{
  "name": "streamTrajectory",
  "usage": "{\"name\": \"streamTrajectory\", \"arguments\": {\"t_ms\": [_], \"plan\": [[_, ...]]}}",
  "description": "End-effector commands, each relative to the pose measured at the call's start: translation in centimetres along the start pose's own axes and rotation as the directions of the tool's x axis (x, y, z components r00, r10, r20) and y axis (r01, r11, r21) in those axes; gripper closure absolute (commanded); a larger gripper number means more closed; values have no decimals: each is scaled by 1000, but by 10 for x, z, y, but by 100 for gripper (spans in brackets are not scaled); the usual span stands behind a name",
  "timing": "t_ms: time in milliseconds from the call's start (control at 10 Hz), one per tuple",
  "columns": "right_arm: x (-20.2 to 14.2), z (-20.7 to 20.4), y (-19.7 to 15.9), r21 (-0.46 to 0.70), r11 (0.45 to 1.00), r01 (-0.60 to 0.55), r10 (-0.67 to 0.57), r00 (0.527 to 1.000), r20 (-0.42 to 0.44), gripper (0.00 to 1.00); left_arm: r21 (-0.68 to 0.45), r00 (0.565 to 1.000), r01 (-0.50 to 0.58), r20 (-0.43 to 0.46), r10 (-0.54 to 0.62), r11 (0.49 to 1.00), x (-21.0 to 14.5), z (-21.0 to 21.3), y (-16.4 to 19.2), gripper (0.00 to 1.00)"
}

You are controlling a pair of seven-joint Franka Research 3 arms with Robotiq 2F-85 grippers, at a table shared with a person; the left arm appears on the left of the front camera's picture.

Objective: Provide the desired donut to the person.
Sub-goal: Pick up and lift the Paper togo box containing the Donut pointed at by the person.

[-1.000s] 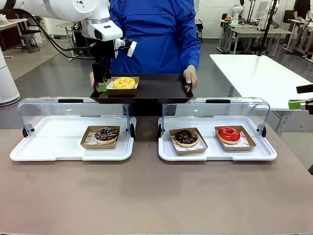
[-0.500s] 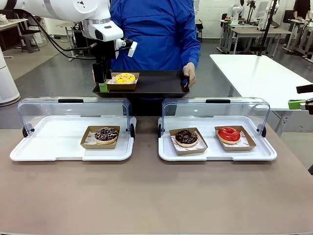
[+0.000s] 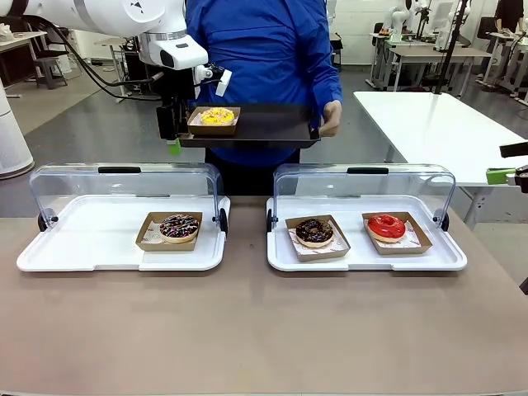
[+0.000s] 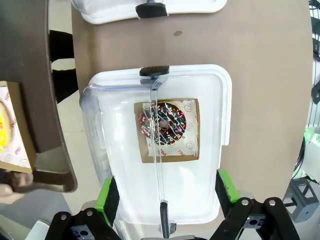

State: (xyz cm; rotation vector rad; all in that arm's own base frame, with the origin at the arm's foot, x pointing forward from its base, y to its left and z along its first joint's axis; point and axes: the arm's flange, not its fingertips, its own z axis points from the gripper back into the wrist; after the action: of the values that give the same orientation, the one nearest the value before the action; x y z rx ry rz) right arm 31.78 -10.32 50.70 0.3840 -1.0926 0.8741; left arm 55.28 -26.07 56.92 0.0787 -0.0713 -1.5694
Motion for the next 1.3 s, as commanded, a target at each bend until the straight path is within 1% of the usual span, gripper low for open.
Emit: {"name": "streamTrajectory", "arguments": {"t_ms": [0,100,200,300,400,500,700,800,900,1000,1200], "plan": [[0,-4,-4,0,1000,-7,7,999,32,0,0,1000,0,0,0,1000,0,0,0,0],[0,-4,-4,0,1000,-7,7,999,32,0,-72,996,-42,78,48,996,-16,3,-22,0],[0,-4,-4,0,1000,-7,7,999,32,0,-161,985,-65,149,90,985,-47,2,-44,0],[0,-4,-4,0,1000,-7,7,999,32,0,-216,966,-77,225,127,973,-76,-3,-60,0],[0,-4,-4,0,1000,-7,7,999,32,0,-229,937,-83,313,154,970,-104,-10,-77,0],[0,-4,-4,0,1000,-7,7,999,32,0,-233,912,-80,376,166,969,-132,-19,-93,0],[0,-4,-4,0,1000,-7,7,999,32,0,-186,842,-181,478,250,966,-192,-44,-135,0],[0,-4,-4,0,1000,-7,7,999,32,0,-151,784,-217,562,264,964,-215,-54,-157,0],[0,-4,-4,0,1000,-7,7,999,32,0,-130,728,-255,626,279,958,-234,-64,-177,0],[0,-4,-4,0,1000,-7,7,999,32,0,-114,677,-349,656,335,930,-254,-74,-197,0],[0,-4,-4,0,1000,-7,7,999,32,0,-75,606,-411,722,334,908,-286,-85,-217,0]]}}
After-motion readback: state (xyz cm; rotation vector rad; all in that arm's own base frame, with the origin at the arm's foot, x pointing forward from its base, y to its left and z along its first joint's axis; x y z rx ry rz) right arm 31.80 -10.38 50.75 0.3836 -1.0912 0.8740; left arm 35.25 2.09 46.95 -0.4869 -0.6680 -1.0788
